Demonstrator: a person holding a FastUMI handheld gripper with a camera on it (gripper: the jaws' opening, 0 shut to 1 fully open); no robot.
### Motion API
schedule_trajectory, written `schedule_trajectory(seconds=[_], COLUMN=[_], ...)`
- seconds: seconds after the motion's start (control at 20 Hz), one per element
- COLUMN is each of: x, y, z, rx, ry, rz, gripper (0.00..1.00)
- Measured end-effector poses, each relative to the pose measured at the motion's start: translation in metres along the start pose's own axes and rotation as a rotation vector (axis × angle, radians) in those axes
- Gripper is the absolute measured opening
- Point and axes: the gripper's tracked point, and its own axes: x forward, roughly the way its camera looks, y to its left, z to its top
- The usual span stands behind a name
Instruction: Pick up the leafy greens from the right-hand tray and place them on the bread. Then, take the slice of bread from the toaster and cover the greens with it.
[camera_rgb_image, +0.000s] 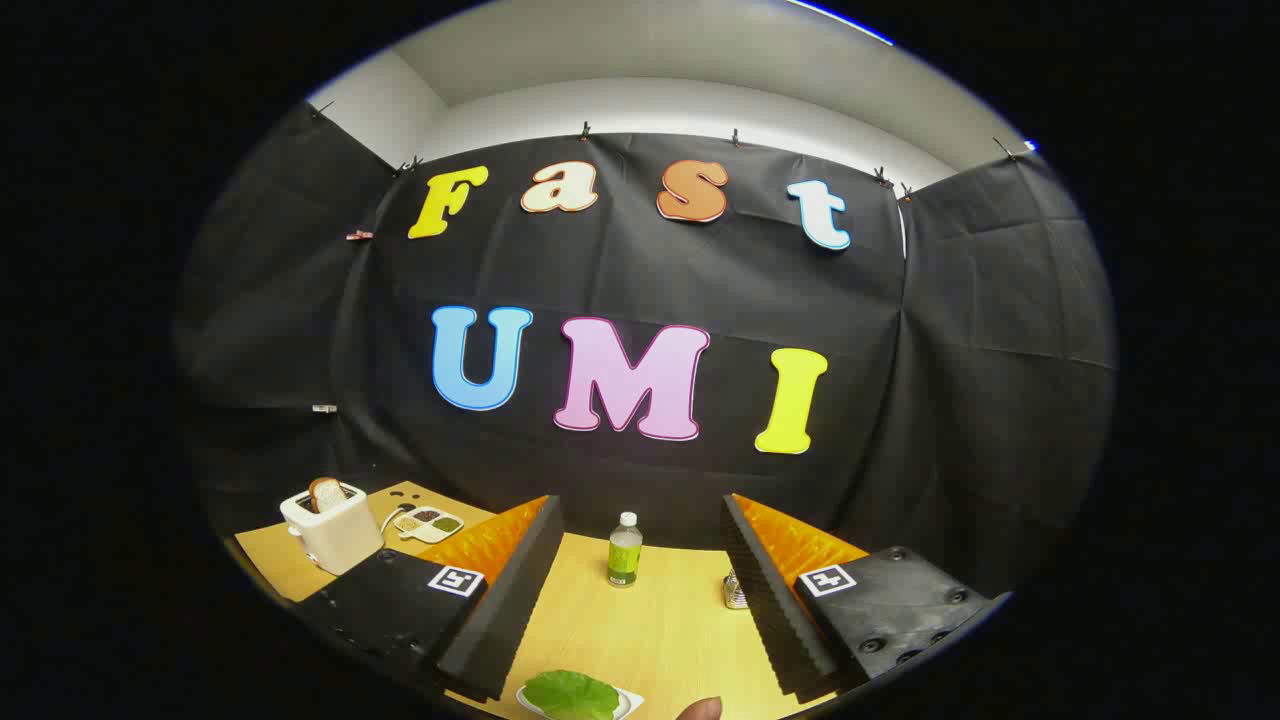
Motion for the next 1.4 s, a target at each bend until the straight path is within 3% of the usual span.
schedule_trajectory(seconds=[1.0,1.4], x=[0.007,0.01], y=[-0.002,0.015], z=[-0.002,-0.038], rx=[0.005,-0.021], ry=[0.009,0.114], rz=[-0.017,0.055], gripper=[0.98,0.98])
